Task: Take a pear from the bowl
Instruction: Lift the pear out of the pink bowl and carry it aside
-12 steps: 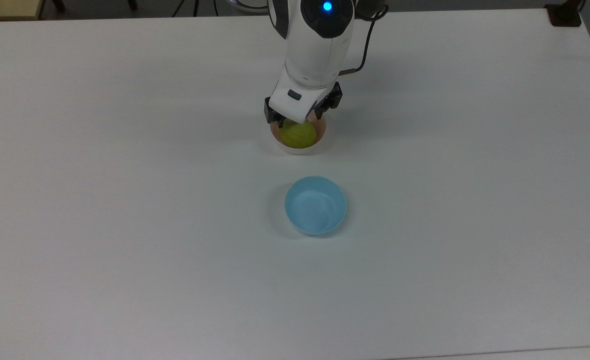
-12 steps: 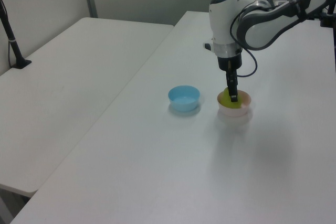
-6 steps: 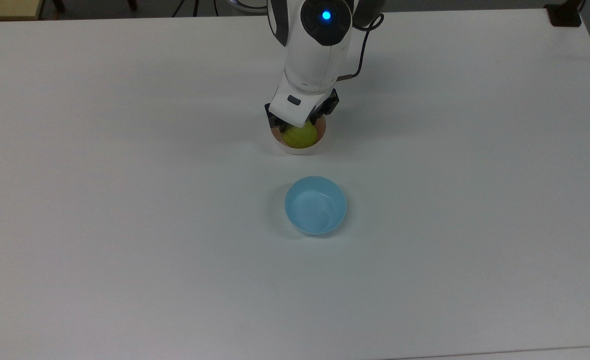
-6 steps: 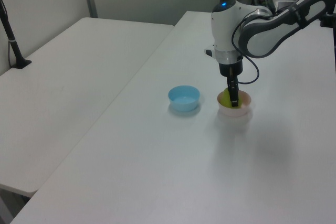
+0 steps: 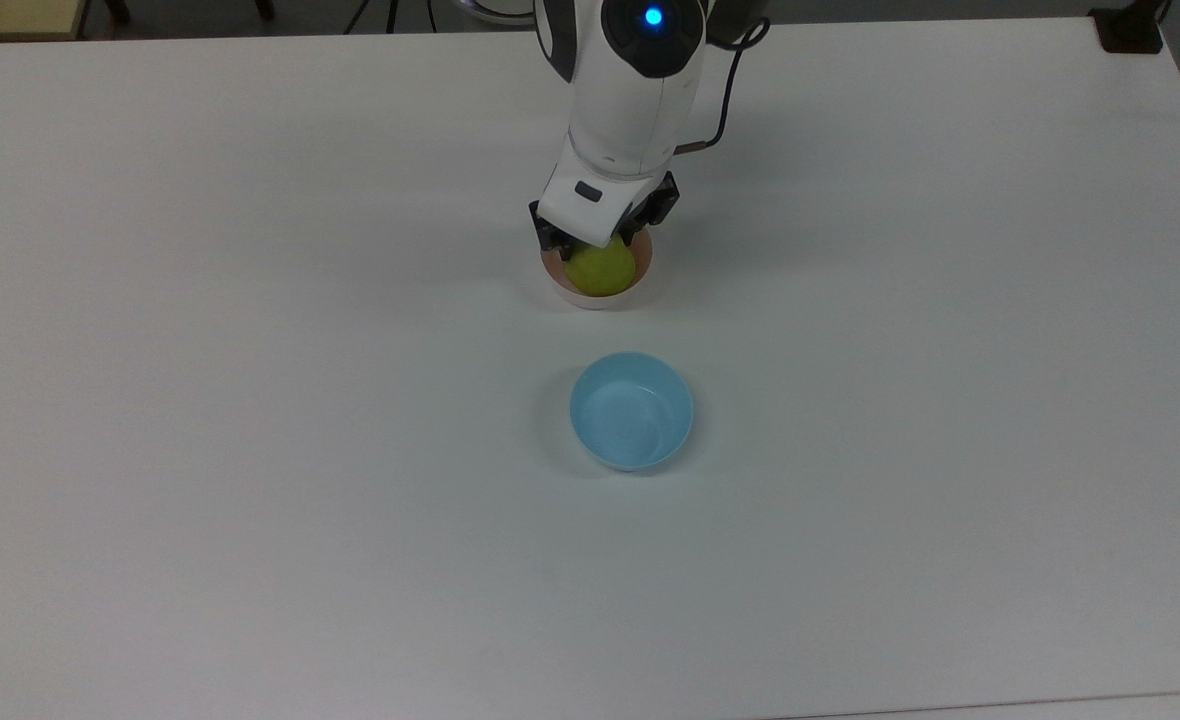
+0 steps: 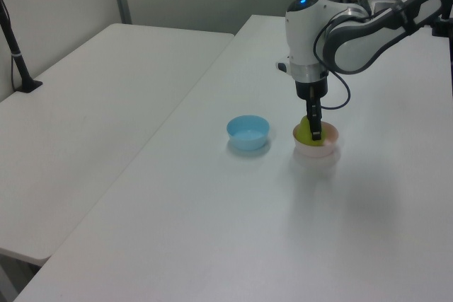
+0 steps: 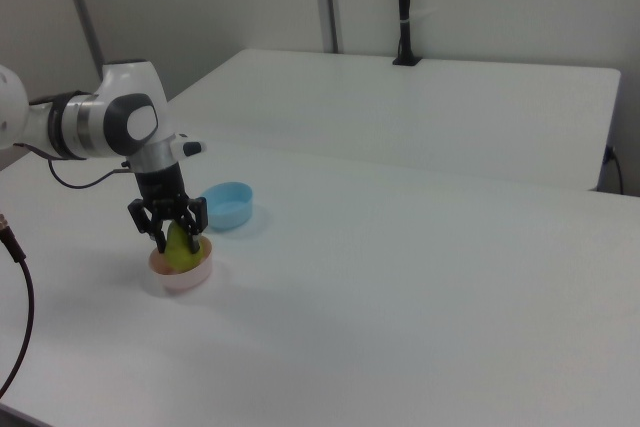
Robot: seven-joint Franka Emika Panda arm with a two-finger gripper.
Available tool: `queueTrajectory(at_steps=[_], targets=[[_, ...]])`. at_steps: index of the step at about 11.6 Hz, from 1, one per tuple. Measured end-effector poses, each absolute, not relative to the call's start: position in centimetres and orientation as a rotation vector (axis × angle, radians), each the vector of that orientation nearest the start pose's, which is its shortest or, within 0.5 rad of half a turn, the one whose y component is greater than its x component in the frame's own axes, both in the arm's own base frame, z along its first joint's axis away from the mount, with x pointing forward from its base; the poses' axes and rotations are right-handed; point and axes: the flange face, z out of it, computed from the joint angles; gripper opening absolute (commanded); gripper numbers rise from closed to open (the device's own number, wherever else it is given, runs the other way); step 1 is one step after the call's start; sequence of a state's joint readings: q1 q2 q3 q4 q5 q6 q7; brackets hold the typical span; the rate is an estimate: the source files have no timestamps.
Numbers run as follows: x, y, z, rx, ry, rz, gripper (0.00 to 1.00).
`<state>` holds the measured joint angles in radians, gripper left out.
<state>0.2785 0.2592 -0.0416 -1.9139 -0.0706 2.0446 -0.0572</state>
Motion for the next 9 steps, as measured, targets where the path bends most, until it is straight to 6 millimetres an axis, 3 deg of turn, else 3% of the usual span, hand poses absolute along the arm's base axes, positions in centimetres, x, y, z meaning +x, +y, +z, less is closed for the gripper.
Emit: queueTrajectory(at_steps=[2, 6, 8, 9], targets=[[57.8, 13.6, 37.8, -3.175, -0.525, 0.194, 0.22], [57.1, 12.9, 45.3, -3.181, -0.495, 0.192, 0.20], [57.6, 10.7, 48.5, -3.186, -0.456, 0.160, 0.20], [58.1, 8.5, 50.1, -3.184, -0.448, 0.137, 0.20]])
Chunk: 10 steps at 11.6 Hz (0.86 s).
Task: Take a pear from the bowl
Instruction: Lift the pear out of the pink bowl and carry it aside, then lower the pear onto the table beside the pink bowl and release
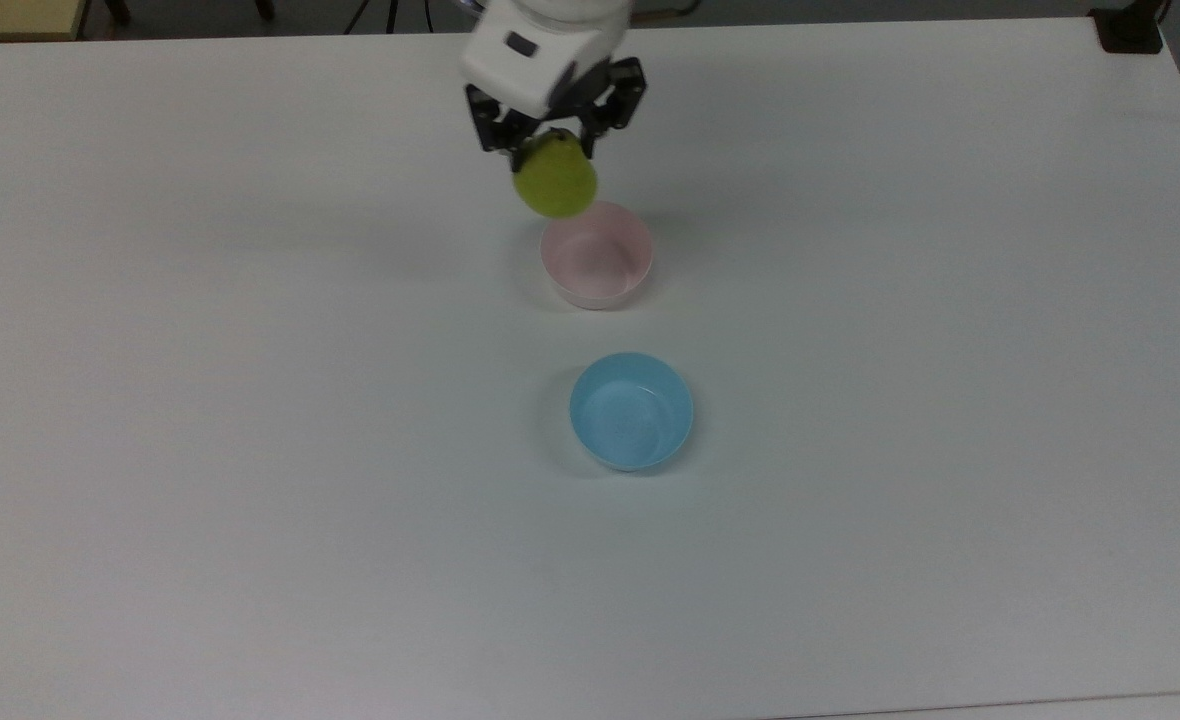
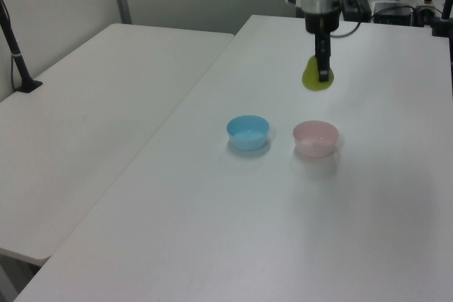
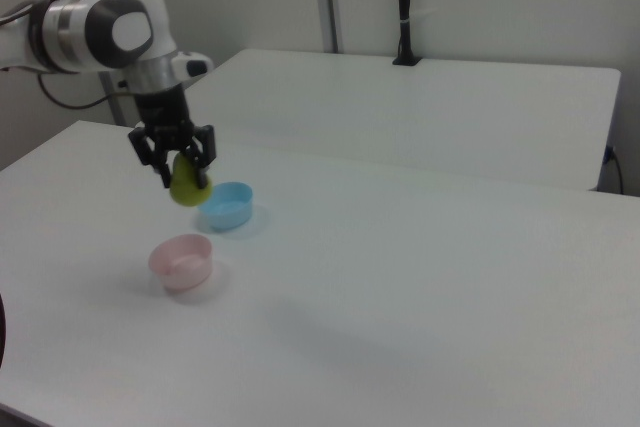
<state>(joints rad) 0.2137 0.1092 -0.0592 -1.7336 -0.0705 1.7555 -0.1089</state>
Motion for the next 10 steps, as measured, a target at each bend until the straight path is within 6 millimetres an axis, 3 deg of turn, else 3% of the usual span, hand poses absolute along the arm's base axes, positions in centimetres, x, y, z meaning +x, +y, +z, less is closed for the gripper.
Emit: queueTrajectory(at_steps=[2, 5, 7, 10], targets=[[58.8, 3.7, 52.1, -3.184, -0.421, 0.103, 0.20], [59.4, -1.9, 51.1, -3.180, -0.408, 0.123, 0.20], [60.7, -5.1, 48.1, -3.184, -0.378, 0.117, 0.20], [62.3, -6.8, 41.4, -3.185, -0.358, 0.139, 0.22]])
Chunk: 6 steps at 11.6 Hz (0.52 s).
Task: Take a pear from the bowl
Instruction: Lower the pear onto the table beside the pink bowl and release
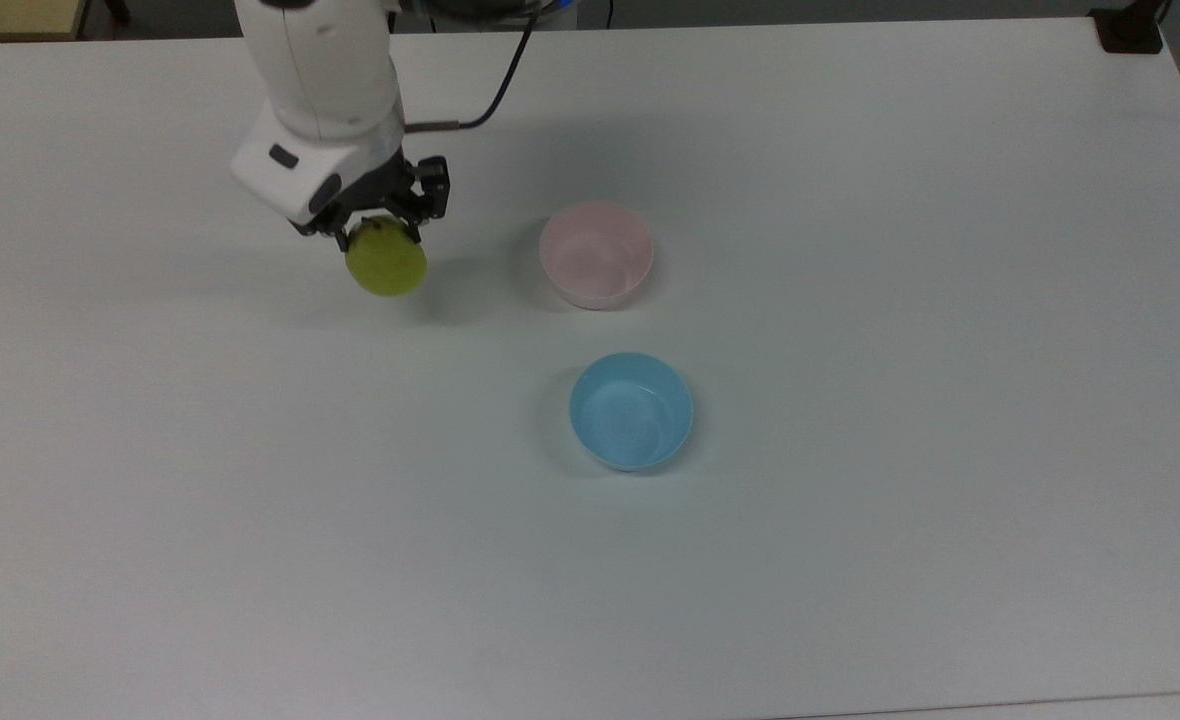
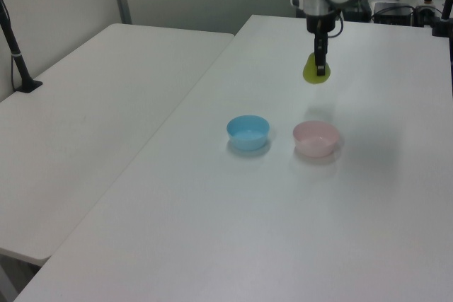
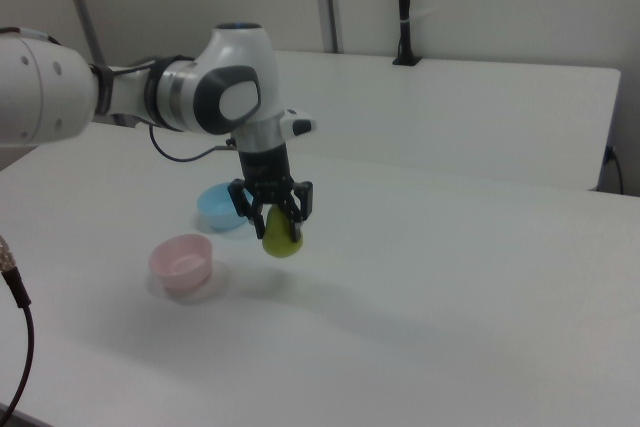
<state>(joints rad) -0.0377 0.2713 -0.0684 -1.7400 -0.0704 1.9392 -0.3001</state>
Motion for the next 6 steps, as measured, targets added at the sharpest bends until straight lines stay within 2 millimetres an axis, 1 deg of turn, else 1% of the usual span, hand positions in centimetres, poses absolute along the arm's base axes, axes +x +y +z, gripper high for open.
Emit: queueTrajectory(at_steps=[1, 2, 3, 4, 5, 6], targets=[[62.6, -7.1, 39.9, -3.184, -0.353, 0.156, 0.23], [62.7, -7.6, 39.0, -3.184, -0.341, 0.167, 0.24], [62.8, -8.2, 38.0, -3.184, -0.328, 0.175, 0.29], [62.9, -8.9, 36.6, -3.182, -0.313, 0.197, 0.32], [63.0, -9.2, 35.7, -3.179, -0.306, 0.214, 0.40], [63.0, -9.5, 34.9, -3.176, -0.300, 0.232, 0.55]])
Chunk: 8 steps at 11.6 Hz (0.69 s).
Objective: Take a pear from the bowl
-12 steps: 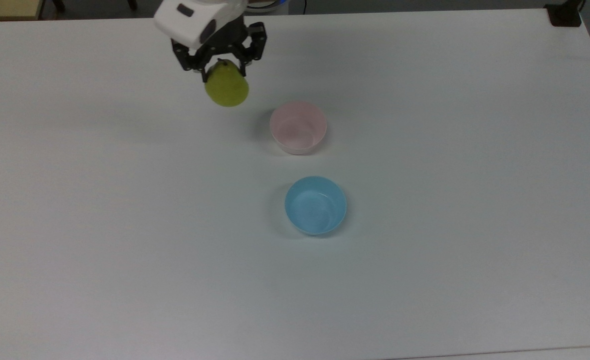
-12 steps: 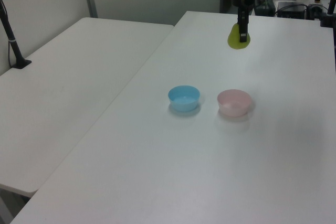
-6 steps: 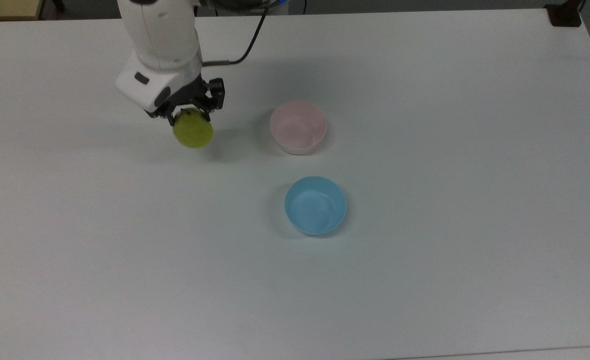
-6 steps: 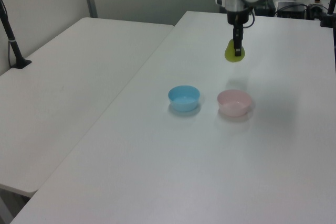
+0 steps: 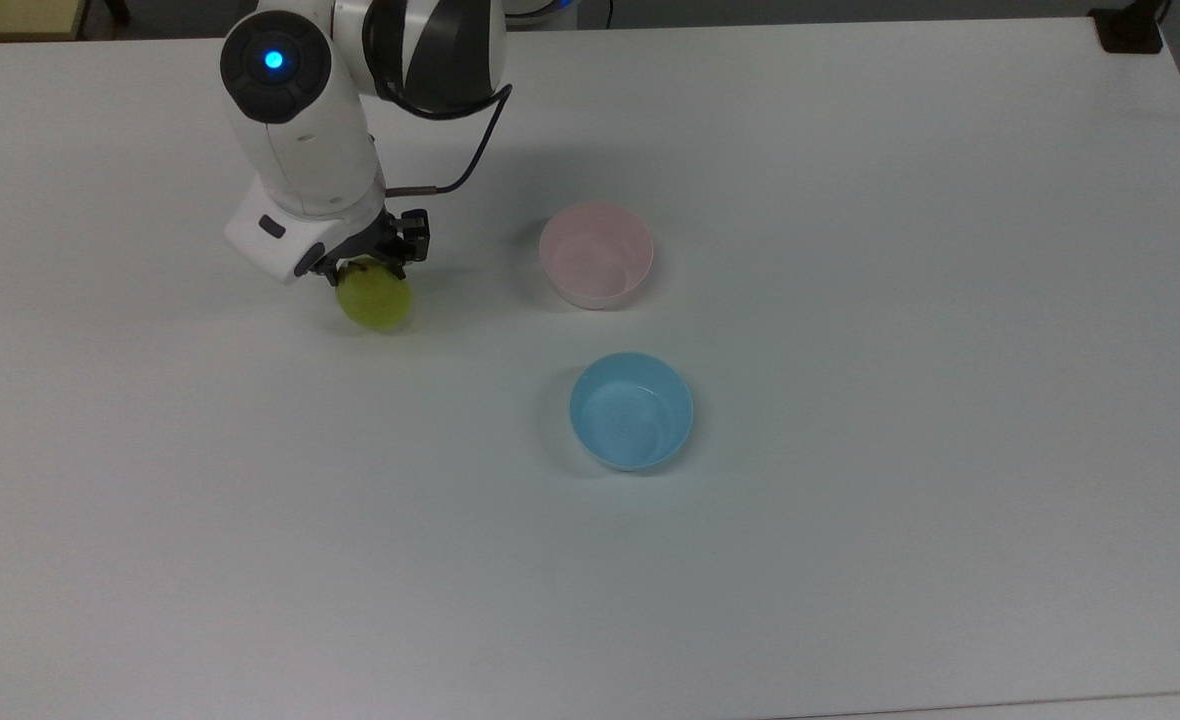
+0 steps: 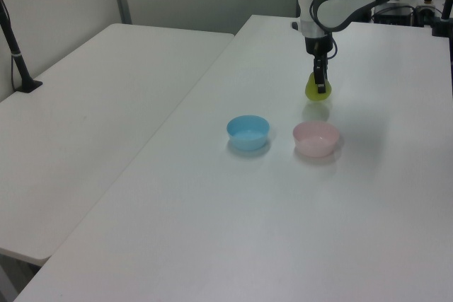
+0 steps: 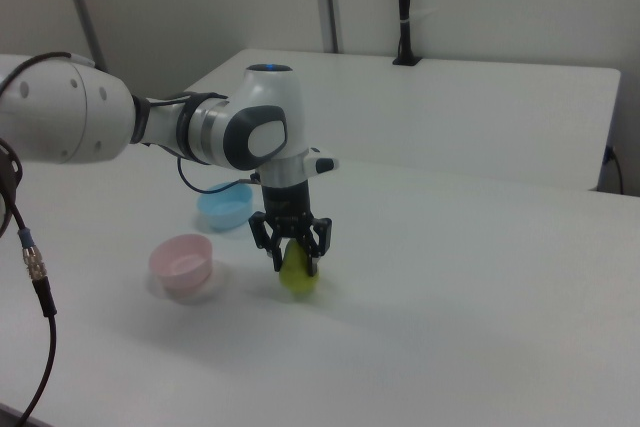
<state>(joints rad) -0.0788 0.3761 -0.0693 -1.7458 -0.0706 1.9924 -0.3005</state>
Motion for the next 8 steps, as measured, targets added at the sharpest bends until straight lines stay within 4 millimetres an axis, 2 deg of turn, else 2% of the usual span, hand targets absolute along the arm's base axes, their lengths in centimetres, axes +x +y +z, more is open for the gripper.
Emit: queueTrajectory(at_steps=[1, 3, 6, 8], targets=[[63.0, -9.6, 34.4, -3.174, -0.298, 0.244, 0.80], [62.9, -9.8, 34.1, -3.173, -0.293, 0.250, 1.00], [63.1, -9.9, 34.7, -3.177, -0.290, 0.233, 1.00], [63.3, -9.2, 37.4, -3.196, -0.239, 0.161, 1.00]])
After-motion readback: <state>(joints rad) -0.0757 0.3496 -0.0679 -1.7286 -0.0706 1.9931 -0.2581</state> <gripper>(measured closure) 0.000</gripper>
